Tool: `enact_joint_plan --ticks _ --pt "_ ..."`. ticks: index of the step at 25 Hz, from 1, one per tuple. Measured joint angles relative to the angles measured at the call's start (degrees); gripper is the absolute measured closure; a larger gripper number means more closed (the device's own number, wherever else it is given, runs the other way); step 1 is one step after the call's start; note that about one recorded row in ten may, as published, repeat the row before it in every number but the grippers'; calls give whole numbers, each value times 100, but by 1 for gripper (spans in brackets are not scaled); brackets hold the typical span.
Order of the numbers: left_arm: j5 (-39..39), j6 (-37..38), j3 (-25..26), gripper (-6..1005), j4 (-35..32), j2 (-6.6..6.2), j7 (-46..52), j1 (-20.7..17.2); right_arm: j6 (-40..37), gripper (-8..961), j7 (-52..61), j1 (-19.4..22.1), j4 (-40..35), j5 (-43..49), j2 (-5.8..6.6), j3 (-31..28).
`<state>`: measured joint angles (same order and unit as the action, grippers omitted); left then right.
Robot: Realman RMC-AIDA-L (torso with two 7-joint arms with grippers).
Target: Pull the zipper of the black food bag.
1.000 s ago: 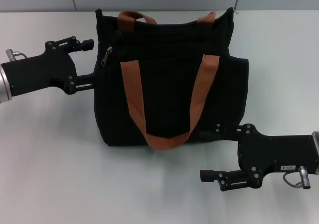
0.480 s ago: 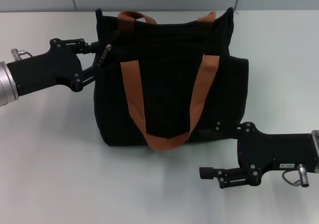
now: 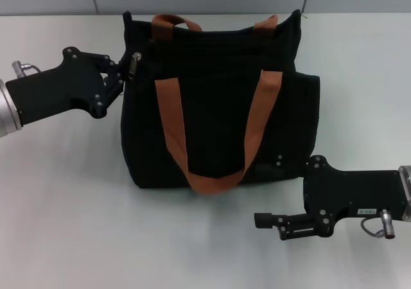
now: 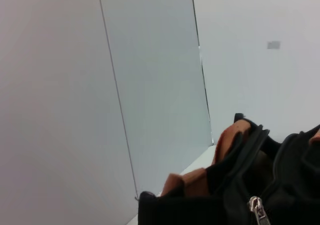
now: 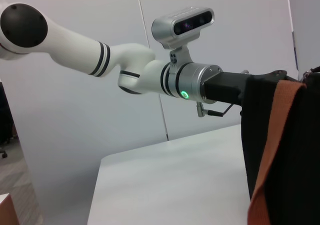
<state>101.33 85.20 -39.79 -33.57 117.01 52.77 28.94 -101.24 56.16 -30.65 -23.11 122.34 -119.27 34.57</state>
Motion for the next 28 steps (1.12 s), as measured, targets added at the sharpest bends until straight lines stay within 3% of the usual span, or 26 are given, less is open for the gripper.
enact_joint_plan --ticks 5,18,28 --pt "-124 38 7 969 0 0 -63 -38 -21 152 0 -48 54 -12 0 -46" --pt "-340 256 7 969 8 -25 -45 -76 -654 162 407 -329 293 -489 -1 -67" --pt "-361 405 65 969 -32 -23 -15 -100 -806 170 2376 -653 72 -1315 16 -71"
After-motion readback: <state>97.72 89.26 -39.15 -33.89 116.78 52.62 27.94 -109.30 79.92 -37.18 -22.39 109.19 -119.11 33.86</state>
